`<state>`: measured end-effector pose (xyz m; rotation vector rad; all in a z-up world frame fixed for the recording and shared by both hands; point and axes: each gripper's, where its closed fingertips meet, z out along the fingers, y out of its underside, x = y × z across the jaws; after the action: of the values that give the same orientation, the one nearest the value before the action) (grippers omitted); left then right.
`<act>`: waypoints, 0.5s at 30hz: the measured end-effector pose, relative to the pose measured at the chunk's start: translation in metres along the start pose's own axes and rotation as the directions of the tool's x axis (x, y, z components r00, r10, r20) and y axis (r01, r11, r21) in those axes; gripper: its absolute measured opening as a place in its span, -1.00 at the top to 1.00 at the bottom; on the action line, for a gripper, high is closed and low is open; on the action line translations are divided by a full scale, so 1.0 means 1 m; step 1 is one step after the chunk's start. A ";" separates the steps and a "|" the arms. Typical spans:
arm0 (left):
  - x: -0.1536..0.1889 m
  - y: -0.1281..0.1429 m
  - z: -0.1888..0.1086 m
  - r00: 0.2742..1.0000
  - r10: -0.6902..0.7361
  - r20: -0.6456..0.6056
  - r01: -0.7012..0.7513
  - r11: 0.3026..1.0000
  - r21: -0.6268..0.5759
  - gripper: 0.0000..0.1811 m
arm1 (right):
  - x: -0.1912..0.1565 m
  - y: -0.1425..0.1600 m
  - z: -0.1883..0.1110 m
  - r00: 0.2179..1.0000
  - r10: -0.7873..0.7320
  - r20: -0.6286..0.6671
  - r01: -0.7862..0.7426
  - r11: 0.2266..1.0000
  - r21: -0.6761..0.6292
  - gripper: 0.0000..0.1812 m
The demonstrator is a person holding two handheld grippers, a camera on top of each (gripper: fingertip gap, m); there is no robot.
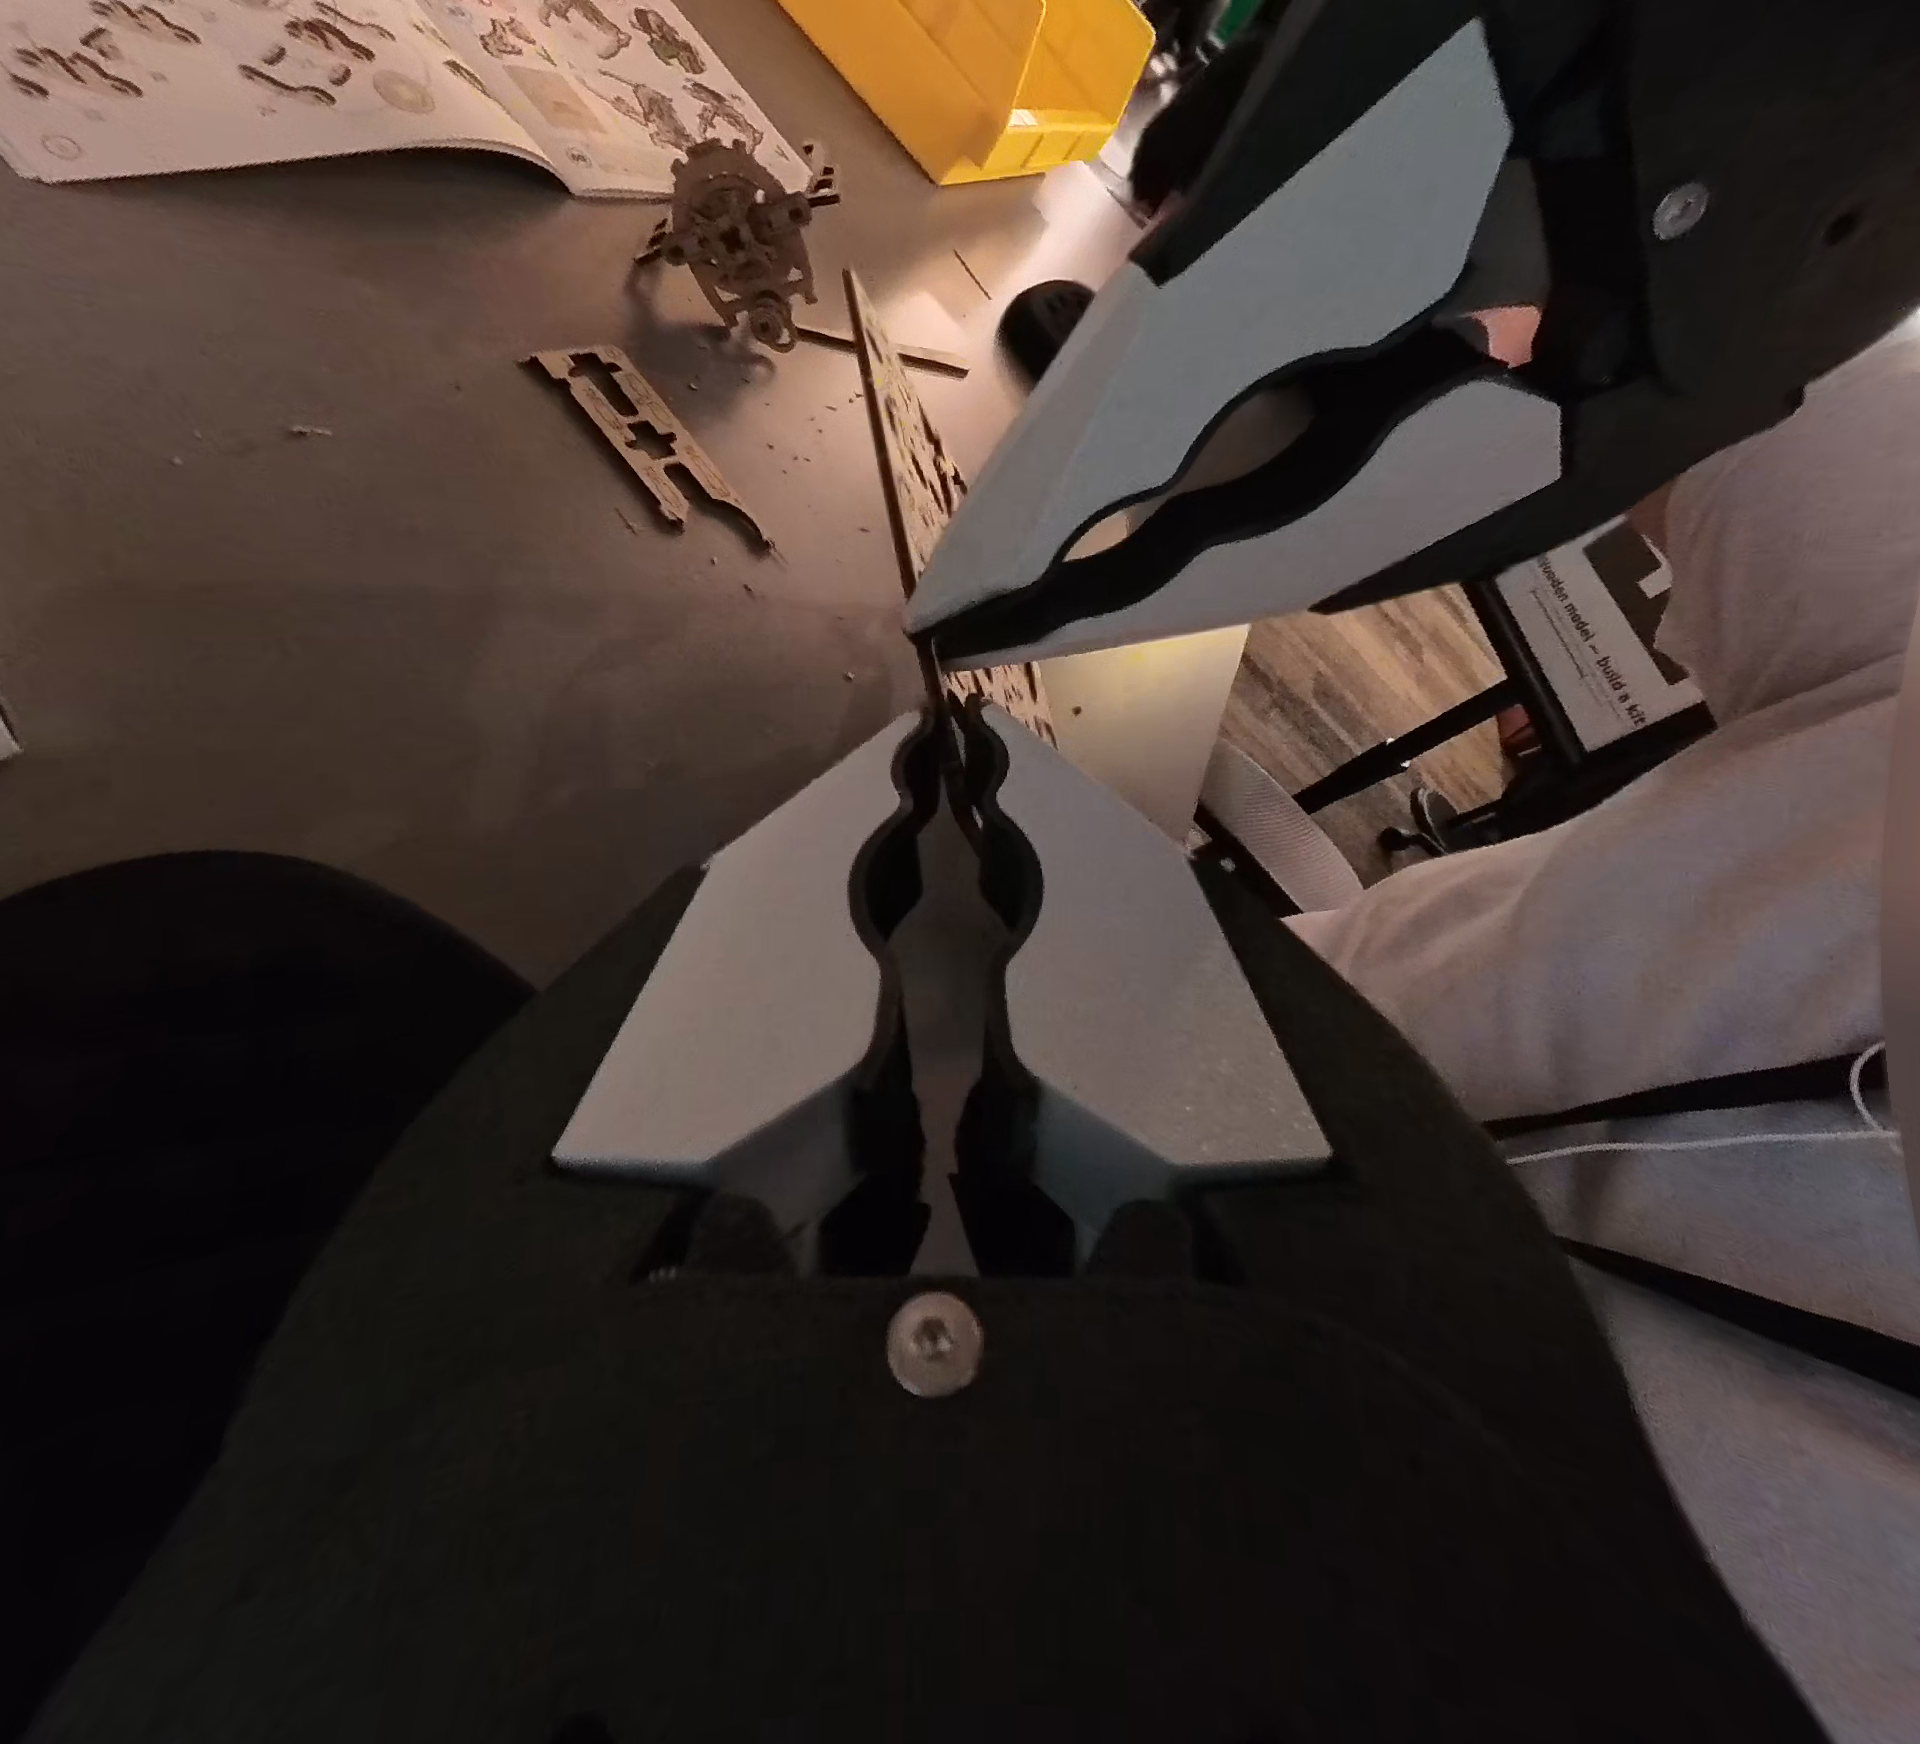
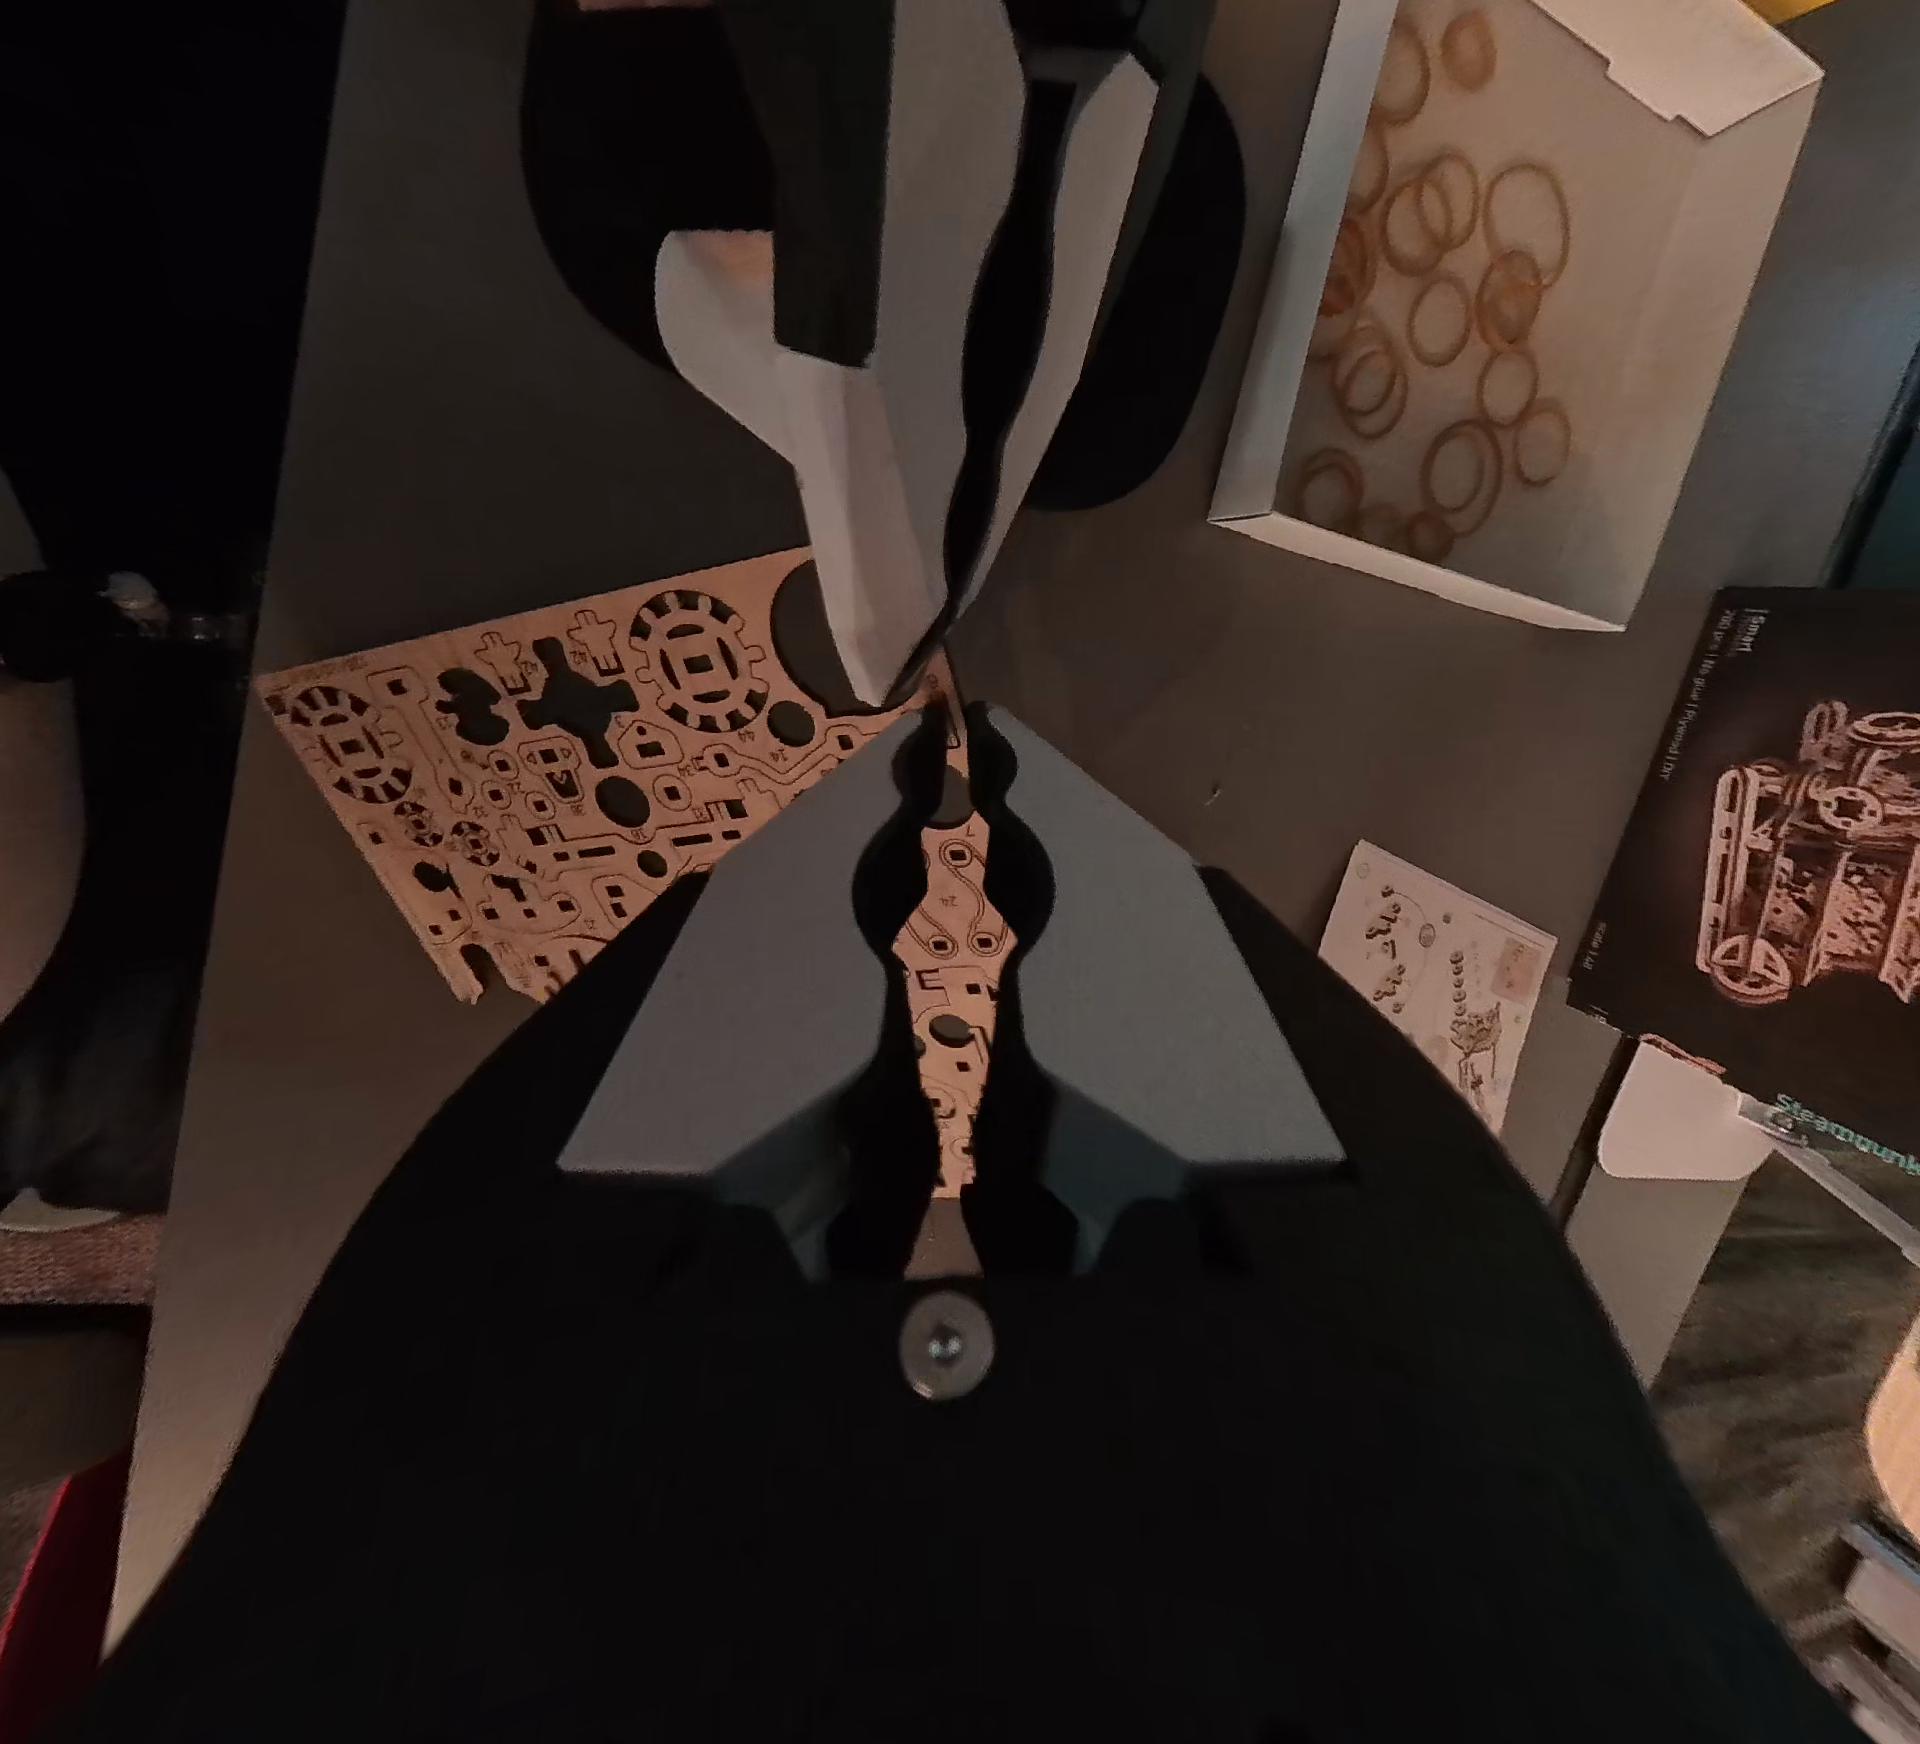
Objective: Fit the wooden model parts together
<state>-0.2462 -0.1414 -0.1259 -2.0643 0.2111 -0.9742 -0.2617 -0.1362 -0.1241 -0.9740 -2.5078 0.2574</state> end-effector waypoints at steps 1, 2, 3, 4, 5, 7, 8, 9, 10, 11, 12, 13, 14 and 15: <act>-0.001 0.001 0.001 1.000 0.004 0.004 -0.004 1.000 -0.002 0.98 | 0.000 0.001 0.001 1.000 0.000 -0.007 0.000 1.000 0.001 0.97; -0.002 0.002 0.002 1.000 0.005 0.010 -0.005 1.000 -0.005 0.97 | 0.000 0.001 0.002 1.000 0.011 -0.008 -0.011 1.000 -0.003 0.97; -0.003 0.002 0.002 1.000 0.012 0.019 -0.012 1.000 -0.010 0.97 | 0.000 0.002 0.003 1.000 0.005 -0.014 -0.005 1.000 -0.006 0.98; -0.004 0.002 0.002 1.000 0.017 0.026 -0.017 1.000 -0.010 0.97 | 0.001 0.002 0.004 1.000 0.005 -0.024 -0.005 1.000 0.001 0.98; -0.005 0.002 0.002 0.999 0.021 0.031 -0.021 1.000 -0.014 0.97 | 0.001 0.002 0.005 1.000 0.003 -0.027 -0.002 1.000 0.002 0.98; -0.007 0.002 0.003 0.999 0.017 0.030 -0.016 1.000 -0.016 0.96 | 0.003 0.002 0.007 0.999 0.011 -0.033 -0.011 1.000 0.013 1.00; -0.009 0.003 0.003 0.999 0.019 0.037 -0.018 1.000 -0.021 0.96 | 0.003 0.002 0.008 0.999 -0.001 -0.035 0.002 1.000 0.018 1.00; -0.012 0.005 0.004 0.998 0.031 0.052 -0.030 0.999 -0.031 0.97 | 0.003 0.004 0.009 1.000 -0.013 -0.027 0.014 1.000 0.021 0.99; -0.013 0.005 0.005 0.998 0.037 0.055 -0.035 0.999 -0.027 0.97 | 0.005 0.005 0.010 1.000 0.011 -0.017 -0.011 1.000 0.027 0.99; -0.013 0.004 0.005 0.998 0.033 0.045 -0.031 0.999 -0.024 0.97 | 0.006 0.004 0.009 0.999 0.040 0.001 -0.040 0.998 0.048 0.99; -0.014 0.003 0.003 0.999 0.031 0.034 -0.030 0.999 -0.018 0.98 | 0.007 0.002 0.007 0.999 0.051 0.018 -0.052 0.996 0.076 0.98; -0.012 0.003 0.003 0.999 0.029 0.016 -0.029 0.999 -0.013 0.98 | 0.006 0.001 0.005 0.998 0.045 0.044 -0.049 0.994 0.100 0.97; -0.010 0.002 0.003 0.999 0.035 0.008 -0.035 0.999 -0.010 0.99 | 0.005 0.001 0.004 0.997 0.035 0.062 -0.041 0.993 0.107 0.96; -0.010 0.002 0.003 0.999 0.051 0.014 -0.051 0.999 -0.010 0.99 | 0.006 0.002 0.003 0.997 0.031 0.070 -0.038 0.994 0.105 0.95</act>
<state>-0.2503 -0.1360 -0.1341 -2.0644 0.2600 -0.9288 -0.2662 -0.1306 -0.1253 -0.9822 -2.5110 0.4374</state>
